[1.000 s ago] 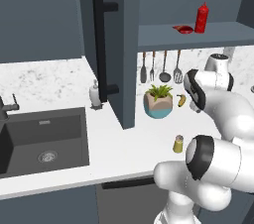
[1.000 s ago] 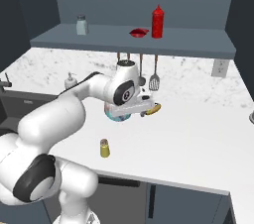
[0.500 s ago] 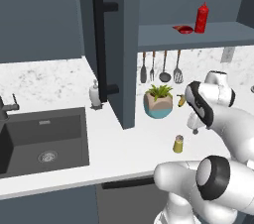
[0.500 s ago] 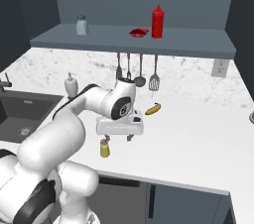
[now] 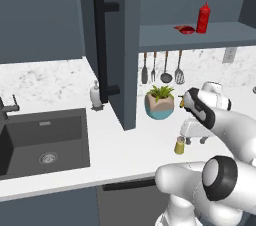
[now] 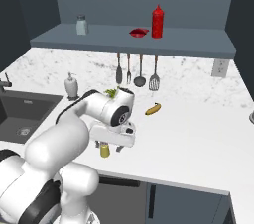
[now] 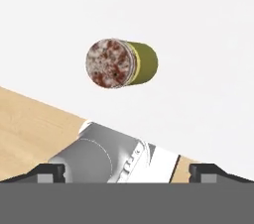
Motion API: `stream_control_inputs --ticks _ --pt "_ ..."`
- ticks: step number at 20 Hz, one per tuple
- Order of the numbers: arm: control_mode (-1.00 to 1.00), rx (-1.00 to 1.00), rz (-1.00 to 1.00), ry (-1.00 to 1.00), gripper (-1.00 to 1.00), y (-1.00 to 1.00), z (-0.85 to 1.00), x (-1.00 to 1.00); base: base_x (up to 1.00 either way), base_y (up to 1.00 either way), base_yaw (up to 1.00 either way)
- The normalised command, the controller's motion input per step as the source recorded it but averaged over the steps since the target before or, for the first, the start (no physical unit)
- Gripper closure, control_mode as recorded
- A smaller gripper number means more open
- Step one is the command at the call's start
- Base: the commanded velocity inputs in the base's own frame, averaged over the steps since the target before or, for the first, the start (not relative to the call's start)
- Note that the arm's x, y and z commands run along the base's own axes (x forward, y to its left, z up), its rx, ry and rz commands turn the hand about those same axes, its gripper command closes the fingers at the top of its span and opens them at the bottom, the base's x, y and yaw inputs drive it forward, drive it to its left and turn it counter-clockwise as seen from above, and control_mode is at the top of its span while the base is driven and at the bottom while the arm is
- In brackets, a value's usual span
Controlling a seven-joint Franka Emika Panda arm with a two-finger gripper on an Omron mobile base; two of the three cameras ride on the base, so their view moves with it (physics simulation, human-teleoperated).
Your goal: Put the shaker and condiment bottle from the counter next to their counterparts in the cabinet.
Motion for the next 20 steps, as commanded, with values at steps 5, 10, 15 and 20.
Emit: stream_control_inputs --ticks 5,10,15,20 --pt "-1.00 0.00 -0.03 0.11 -1.00 0.26 -0.11 0.39 0.00 0.00 0.00" --pt "-1.00 0.02 0.00 0.00 -1.00 0.09 -0.07 0.00 0.00 0.00 0.00" --pt "-1.00 0.06 0.04 -0.08 -1.00 -0.17 -0.21 -0.09 0.00 0.00 0.00" --pt "-1.00 0.04 0.02 -0.32 -1.00 0.01 -0.27 -0.08 0.00 0.00 0.00"
